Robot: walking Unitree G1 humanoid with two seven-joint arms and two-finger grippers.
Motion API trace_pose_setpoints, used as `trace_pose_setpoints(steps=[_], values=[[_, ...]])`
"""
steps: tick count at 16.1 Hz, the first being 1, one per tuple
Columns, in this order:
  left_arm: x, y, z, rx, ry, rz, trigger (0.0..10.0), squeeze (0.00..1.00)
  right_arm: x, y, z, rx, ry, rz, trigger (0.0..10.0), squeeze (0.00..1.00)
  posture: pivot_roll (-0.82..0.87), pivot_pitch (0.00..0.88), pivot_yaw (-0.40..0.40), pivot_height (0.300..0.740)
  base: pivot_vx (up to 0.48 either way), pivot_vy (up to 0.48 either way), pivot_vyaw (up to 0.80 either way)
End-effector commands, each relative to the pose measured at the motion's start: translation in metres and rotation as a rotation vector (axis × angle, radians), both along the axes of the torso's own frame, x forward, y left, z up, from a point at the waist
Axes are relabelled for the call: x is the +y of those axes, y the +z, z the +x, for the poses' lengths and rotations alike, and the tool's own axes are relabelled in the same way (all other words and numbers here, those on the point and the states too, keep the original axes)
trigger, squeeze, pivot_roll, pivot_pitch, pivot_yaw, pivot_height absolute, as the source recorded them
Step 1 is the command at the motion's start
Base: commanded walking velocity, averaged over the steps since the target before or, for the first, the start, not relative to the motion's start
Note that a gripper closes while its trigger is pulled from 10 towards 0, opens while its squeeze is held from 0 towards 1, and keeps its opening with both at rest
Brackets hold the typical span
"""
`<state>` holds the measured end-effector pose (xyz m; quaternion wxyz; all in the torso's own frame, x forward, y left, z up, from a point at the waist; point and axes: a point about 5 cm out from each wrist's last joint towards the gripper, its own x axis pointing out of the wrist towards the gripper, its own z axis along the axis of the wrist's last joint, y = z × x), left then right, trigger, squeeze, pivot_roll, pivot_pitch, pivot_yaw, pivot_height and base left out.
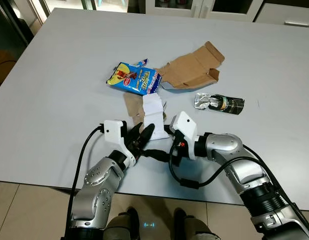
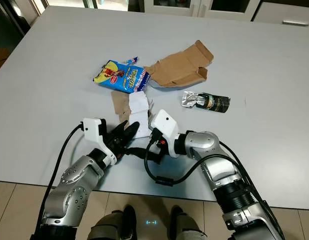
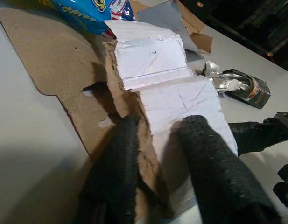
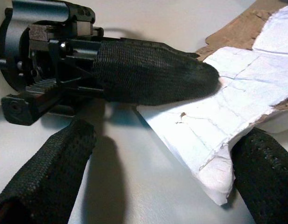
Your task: Picking trash to rubbish bin
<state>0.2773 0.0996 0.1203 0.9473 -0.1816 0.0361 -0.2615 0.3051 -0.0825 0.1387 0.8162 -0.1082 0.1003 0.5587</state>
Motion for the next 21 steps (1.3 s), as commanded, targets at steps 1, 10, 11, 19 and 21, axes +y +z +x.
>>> trace_pose_setpoints(steps=[1,10,11,19,21], values=[[-0.015,-0.023,-0.01,0.114,-0.082,0.004,0.0,0.0,0.008,-0.001,-0.005,0.005,0.047,0.006,10.0,0.0,-0.05,0.247,0.006,0.74,0.0,0.0,0.0],[-0.004,-0.013,-0.002,0.045,0.012,0.015,0.0,0.0,0.006,-0.001,-0.003,-0.005,0.036,-0.003,10.0,0.0,-0.05,0.238,0.008,0.74,0.0,0.0,0.0],[-0.002,-0.011,-0.001,0.033,0.025,0.018,0.0,0.0,0.006,-0.001,-0.003,-0.005,0.036,-0.005,10.0,0.0,-0.05,0.238,0.008,0.74,0.0,0.0,0.0],[-0.004,0.044,0.012,-0.187,0.121,0.037,0.0,0.0,0.004,-0.001,0.003,-0.026,-0.001,-0.008,10.0,0.0,-0.05,0.229,0.01,0.74,0.0,0.0,0.0],[-0.002,0.064,0.012,-0.274,0.149,0.075,0.0,0.0,0.003,-0.002,0.003,-0.027,-0.008,-0.012,10.0,0.0,-0.05,0.227,0.011,0.74,0.0,0.0,0.0]])
